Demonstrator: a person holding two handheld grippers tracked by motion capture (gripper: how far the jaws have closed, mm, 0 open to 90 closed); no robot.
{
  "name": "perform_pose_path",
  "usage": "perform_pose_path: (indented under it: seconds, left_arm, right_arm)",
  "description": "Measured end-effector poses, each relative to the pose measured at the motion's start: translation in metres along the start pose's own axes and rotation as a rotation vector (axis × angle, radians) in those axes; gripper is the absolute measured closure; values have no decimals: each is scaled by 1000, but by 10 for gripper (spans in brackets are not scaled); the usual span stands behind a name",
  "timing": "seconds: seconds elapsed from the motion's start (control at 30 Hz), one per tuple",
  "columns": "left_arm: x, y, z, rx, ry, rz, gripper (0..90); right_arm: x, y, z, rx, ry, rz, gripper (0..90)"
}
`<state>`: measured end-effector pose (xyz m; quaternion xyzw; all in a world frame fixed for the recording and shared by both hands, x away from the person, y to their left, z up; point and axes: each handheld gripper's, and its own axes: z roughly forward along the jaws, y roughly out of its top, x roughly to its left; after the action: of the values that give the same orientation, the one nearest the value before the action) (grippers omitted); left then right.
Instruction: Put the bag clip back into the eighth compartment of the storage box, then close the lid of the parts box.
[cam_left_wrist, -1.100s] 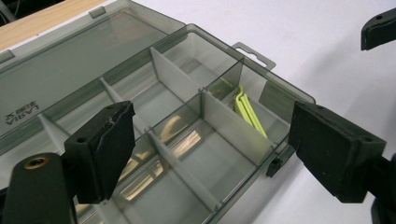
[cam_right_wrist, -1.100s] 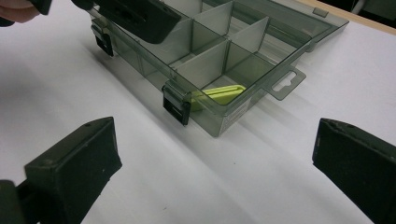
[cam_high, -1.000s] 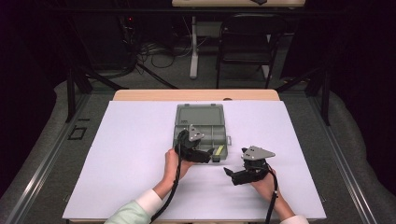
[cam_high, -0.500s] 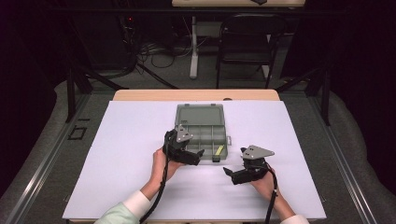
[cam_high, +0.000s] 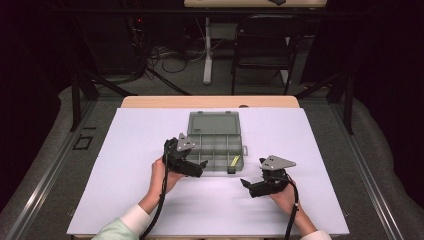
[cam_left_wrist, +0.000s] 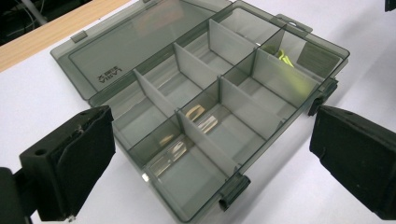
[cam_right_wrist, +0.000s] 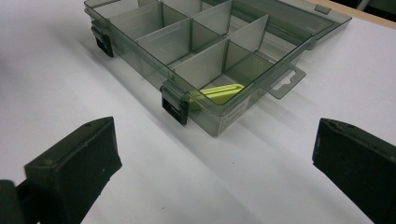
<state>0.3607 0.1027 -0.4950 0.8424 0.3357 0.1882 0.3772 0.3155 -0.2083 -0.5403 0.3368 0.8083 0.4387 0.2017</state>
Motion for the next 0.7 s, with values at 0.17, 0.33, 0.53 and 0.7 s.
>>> perform_pose_path:
  seconds: [0.17,0.33,0.53,0.7]
  left_arm:
    - [9,-2,-4,12,5,8,0]
    - [19,-3,-2,27,-8,6,0]
    - [25,0,3,41,-27,7,0]
    - [30,5,7,44,-38,13,0]
  right_arm:
    - [0,1,1,-2,5,-5,0]
    - [0,0,1,1,13,-2,0]
    - [-1,1,0,0,16,2,0]
    - [-1,1,0,0,16,0,0]
